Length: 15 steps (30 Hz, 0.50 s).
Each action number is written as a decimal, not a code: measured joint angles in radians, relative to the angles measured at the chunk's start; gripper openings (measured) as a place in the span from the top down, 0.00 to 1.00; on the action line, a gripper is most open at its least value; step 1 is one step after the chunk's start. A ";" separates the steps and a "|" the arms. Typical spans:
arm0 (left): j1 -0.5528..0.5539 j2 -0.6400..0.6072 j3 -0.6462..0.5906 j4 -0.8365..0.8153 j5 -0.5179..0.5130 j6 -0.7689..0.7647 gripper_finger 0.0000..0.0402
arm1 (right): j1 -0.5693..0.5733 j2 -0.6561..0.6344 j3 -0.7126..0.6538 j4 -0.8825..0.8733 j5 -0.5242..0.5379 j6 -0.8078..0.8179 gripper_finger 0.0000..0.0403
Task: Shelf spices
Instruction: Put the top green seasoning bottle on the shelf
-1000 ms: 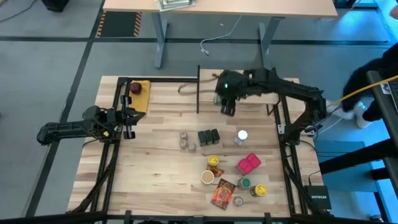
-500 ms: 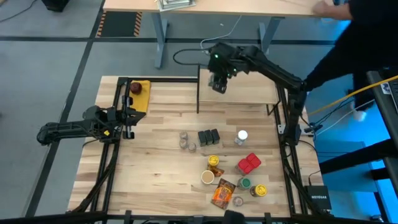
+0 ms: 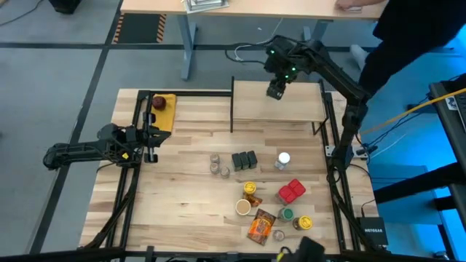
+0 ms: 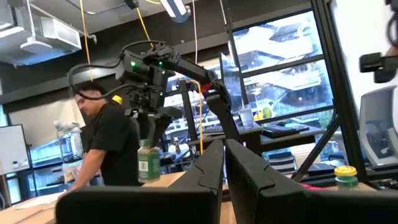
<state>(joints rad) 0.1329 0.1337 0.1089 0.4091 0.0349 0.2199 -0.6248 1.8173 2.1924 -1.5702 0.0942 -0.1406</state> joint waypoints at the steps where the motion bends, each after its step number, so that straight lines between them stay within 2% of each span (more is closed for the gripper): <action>1: 0.000 0.000 0.000 0.000 0.000 0.001 0.97 | -0.015 -0.020 -0.022 0.001 0.000 0.004 0.45; 8: 0.000 0.000 0.000 0.000 0.000 0.031 0.97 | -0.163 -0.165 -0.219 -0.002 0.005 0.094 0.45; 15: 0.000 0.000 0.000 0.000 -0.002 0.024 0.97 | -0.303 -0.224 -0.339 0.000 -0.008 0.264 0.45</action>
<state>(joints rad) 0.1326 0.1333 0.1089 0.4087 0.0330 0.2436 -0.9273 1.5930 1.8535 -1.5697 0.0863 0.1239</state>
